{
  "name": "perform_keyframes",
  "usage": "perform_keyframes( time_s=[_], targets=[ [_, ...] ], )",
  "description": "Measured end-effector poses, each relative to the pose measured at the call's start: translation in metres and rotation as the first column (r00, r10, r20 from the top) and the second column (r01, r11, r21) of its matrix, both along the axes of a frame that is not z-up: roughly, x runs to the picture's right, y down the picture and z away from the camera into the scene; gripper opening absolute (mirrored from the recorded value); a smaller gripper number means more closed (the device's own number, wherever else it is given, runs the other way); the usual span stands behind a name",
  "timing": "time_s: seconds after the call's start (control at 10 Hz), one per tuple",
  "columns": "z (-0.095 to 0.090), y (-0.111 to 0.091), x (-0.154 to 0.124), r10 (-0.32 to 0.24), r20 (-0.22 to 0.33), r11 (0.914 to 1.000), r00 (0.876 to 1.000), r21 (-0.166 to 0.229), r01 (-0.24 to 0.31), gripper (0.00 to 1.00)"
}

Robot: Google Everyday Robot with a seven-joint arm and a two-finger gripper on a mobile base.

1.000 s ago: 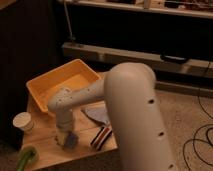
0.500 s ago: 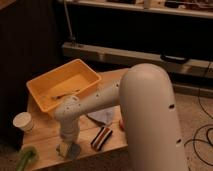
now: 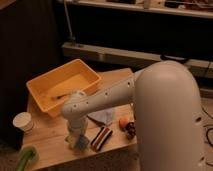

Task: Wipe table surface with sponge

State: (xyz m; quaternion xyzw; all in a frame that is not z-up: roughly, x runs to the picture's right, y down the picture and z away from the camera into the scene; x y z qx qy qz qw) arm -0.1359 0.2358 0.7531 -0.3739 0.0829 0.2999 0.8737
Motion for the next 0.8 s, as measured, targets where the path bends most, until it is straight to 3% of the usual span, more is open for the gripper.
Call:
perform_keyframes(
  time_s=[0.2,0.5,0.8],
  targets=[
    [0.012,-0.014,0.021,0.009,-0.049,0.9996,0.999,0.026,-0.008,0.06],
    [0.036,-0.019,0.036,0.033,-0.093,0.9991,0.995,0.028,-0.03,0.06],
    [0.052,-0.035,0.034,0.044,-0.087,0.998,0.995,0.048,-0.04,0.06]
  ],
)
